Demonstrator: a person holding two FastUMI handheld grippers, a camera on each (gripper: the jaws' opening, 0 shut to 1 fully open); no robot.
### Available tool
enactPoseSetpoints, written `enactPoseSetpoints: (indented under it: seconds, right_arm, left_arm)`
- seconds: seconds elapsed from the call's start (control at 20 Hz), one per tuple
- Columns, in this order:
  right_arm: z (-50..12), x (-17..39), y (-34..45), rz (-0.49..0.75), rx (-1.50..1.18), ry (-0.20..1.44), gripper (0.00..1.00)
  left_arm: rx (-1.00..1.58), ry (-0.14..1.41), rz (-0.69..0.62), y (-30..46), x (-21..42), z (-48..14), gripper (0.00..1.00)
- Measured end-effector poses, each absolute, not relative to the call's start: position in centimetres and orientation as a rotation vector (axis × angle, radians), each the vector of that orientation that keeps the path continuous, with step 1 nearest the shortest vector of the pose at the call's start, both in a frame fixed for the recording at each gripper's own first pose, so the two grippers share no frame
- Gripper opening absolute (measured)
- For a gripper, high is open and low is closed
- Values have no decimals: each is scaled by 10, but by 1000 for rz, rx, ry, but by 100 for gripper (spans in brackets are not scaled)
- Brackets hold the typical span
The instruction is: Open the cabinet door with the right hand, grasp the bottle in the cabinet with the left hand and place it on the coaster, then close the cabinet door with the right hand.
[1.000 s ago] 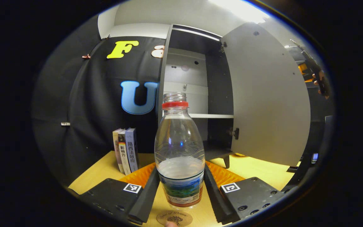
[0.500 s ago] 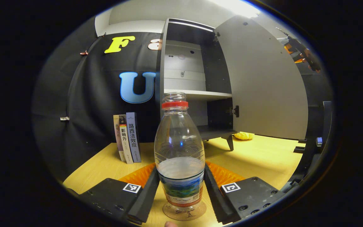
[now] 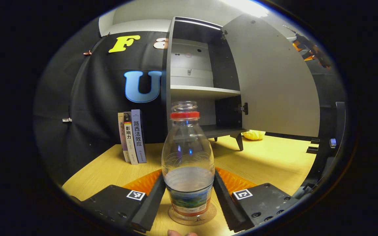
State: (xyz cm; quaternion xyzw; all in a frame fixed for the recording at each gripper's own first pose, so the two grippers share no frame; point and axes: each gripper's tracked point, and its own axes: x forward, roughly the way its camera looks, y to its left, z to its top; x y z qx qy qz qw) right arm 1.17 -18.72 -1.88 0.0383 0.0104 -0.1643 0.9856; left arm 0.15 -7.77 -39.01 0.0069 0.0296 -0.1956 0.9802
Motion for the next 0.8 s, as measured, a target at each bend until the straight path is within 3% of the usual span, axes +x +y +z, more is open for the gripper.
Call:
enactPoseSetpoints:
  seconds: [0.45,0.8]
  right_arm:
    - [-23,14,-192,-337,63,16,98]
    - [-24,23,-188,-303,60,14,98]
  left_arm:
    - [0,105,-365,-66,-10,-376,93]
    - [-28,102,-299,-51,-30,-295,93]
